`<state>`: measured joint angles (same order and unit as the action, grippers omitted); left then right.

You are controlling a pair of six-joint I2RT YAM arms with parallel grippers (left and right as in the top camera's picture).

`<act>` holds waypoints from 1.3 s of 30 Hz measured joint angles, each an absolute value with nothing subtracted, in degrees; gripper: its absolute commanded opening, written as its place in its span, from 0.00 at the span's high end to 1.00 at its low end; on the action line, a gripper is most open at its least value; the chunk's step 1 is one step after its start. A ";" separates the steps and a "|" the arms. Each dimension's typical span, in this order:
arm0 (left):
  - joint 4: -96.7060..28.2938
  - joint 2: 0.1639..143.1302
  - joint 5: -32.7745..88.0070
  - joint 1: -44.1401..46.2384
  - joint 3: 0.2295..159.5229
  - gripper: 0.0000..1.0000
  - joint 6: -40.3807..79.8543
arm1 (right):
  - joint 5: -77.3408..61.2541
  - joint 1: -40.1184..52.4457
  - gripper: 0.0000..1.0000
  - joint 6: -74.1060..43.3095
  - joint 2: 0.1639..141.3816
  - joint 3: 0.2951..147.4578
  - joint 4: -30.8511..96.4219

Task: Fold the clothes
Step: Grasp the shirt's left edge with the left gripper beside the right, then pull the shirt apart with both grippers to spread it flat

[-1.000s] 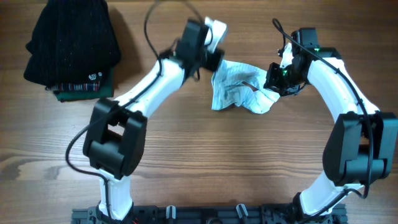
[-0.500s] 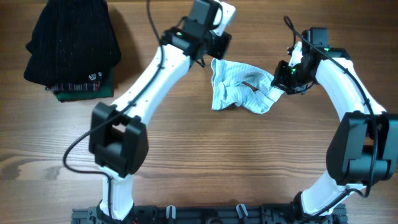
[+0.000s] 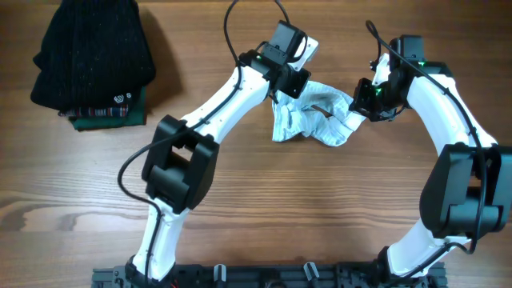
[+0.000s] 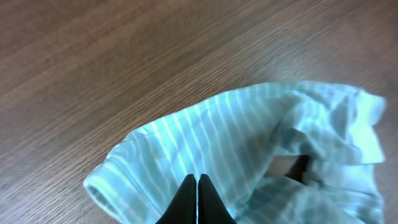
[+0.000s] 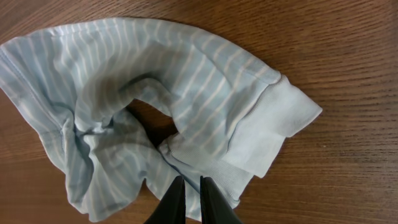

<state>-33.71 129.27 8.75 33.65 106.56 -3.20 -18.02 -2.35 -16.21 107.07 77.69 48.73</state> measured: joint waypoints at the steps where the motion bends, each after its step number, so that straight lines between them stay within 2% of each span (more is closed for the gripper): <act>1: -33.61 129.80 8.75 33.65 106.56 0.96 -3.20 | -18.02 -2.35 0.91 -16.21 107.07 77.69 48.75; 21: -31.68 135.11 2.79 30.30 106.56 0.96 -3.40 | -18.20 -2.35 0.91 -14.68 107.07 75.70 49.54; 31: -31.22 136.86 2.39 29.63 106.59 0.96 -3.40 | -18.15 -2.35 0.91 -14.66 107.07 71.00 38.30; 39: -31.24 136.86 2.37 29.63 106.59 0.96 -3.40 | -17.47 -2.35 0.96 -14.46 110.93 71.00 33.01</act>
<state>-31.24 136.86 2.37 29.63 106.59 -3.40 -17.47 -2.35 -14.46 110.93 71.00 33.01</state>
